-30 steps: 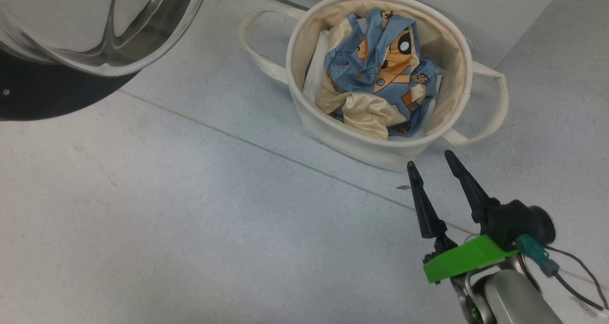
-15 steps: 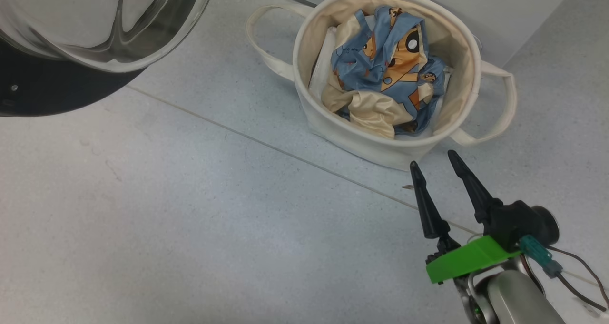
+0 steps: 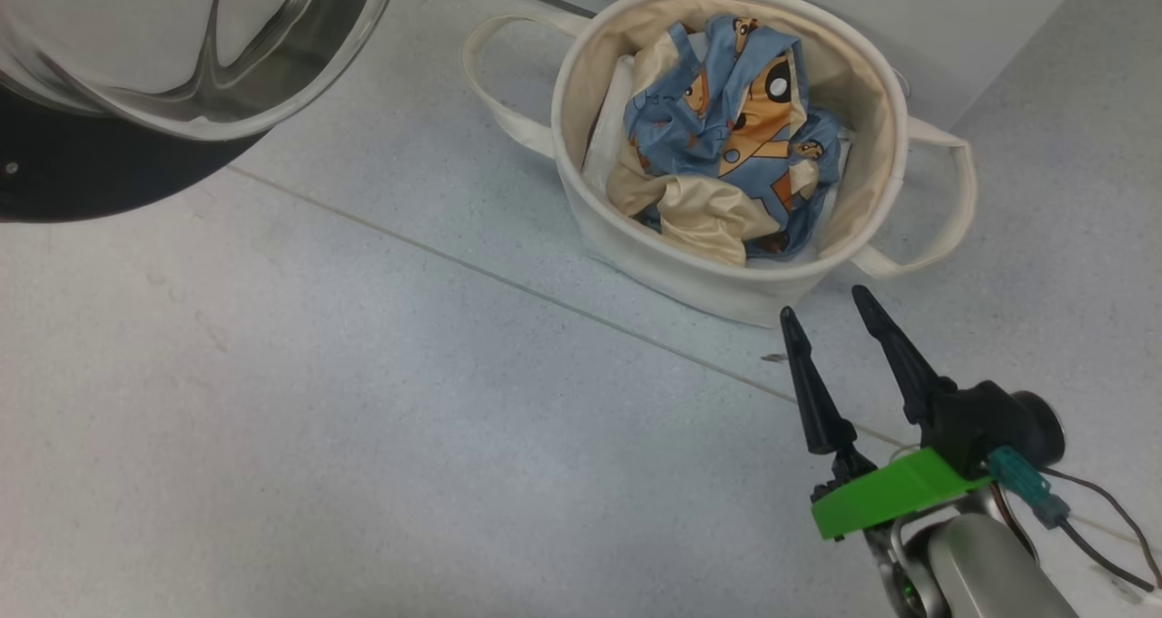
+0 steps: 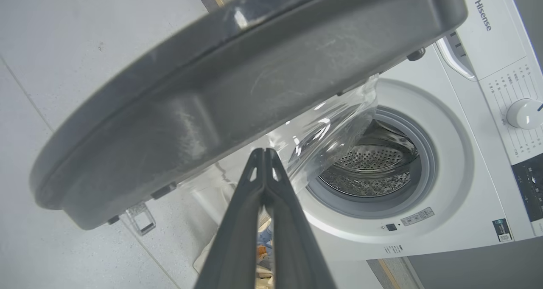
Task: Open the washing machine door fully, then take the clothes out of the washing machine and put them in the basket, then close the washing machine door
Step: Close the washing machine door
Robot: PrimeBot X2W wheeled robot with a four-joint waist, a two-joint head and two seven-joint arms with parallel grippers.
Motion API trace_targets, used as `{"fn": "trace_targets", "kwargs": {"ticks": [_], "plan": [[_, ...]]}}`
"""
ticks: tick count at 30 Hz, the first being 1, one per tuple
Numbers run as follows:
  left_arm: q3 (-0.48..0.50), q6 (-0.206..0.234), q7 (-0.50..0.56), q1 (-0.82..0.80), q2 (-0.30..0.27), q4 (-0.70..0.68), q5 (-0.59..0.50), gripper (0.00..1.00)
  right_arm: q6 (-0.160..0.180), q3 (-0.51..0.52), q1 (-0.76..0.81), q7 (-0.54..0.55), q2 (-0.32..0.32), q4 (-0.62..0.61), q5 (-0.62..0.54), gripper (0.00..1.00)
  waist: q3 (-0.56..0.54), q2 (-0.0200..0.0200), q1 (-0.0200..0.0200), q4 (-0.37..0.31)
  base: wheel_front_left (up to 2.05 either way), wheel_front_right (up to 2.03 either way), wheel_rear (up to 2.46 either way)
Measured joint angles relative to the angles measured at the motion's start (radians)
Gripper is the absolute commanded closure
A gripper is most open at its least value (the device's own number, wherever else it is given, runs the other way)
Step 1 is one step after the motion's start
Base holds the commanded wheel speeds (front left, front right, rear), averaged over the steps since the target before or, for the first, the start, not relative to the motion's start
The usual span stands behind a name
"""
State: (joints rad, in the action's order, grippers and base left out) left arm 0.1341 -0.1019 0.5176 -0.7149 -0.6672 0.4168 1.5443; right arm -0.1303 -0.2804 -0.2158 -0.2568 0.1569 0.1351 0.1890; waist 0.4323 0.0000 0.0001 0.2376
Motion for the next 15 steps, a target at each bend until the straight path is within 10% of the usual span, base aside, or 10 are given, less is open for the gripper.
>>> {"fn": "trace_targets", "kwargs": {"ticks": [15], "plan": [[0.058,0.014,-0.064,0.014,-0.080,0.010,-0.048,1.00,0.000,-0.007,0.000,0.000,-0.008,0.013,0.000,0.00,-0.013,0.0000,0.0000,0.019,0.00,0.00,0.00]]}}
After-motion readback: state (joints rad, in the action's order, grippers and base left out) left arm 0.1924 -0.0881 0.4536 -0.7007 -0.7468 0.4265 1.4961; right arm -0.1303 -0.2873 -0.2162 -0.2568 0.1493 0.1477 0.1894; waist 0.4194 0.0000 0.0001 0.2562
